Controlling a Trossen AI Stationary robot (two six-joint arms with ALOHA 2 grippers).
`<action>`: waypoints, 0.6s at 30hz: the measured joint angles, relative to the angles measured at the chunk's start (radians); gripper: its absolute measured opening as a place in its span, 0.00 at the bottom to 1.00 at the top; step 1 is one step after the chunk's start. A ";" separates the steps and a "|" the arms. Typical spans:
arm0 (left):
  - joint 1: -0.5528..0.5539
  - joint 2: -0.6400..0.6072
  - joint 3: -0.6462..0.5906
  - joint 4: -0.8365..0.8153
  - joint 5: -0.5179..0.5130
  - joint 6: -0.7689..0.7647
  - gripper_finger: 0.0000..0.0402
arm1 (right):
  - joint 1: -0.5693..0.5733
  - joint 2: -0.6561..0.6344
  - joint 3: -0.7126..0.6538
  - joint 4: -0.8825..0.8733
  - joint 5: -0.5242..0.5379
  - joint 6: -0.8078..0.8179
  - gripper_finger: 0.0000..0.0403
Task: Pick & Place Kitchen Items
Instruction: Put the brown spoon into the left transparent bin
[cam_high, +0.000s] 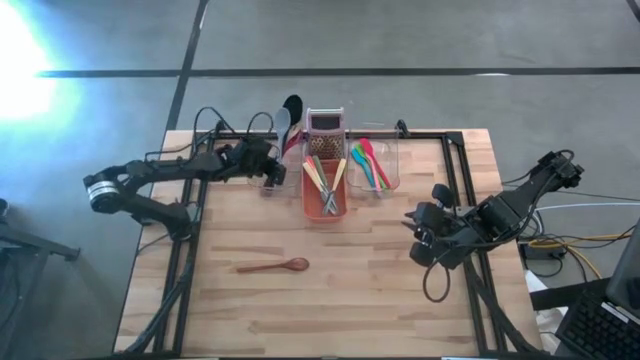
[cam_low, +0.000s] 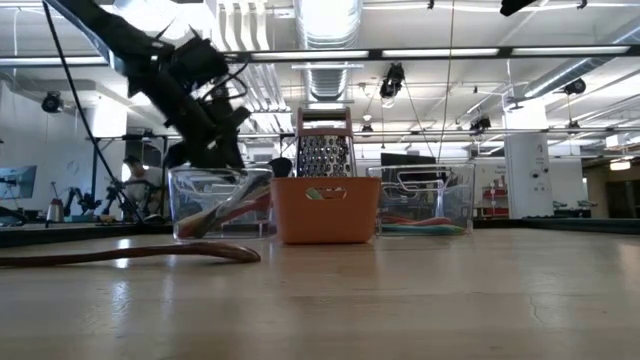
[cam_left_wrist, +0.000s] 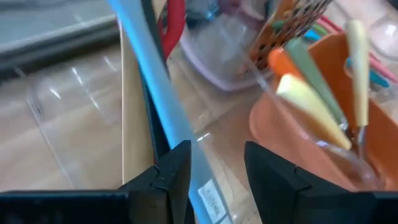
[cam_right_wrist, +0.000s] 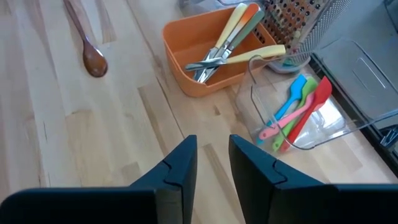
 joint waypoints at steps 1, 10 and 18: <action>0.000 -0.004 0.023 -0.029 0.000 0.011 0.38 | 0.000 0.000 0.000 0.000 0.000 0.000 0.21; -0.014 -0.037 0.278 -0.457 0.104 0.106 0.38 | 0.000 0.000 0.000 0.000 -0.002 0.000 0.20; -0.237 -0.070 0.341 -0.708 0.263 0.160 0.38 | 0.000 0.000 0.000 0.000 -0.003 0.001 0.22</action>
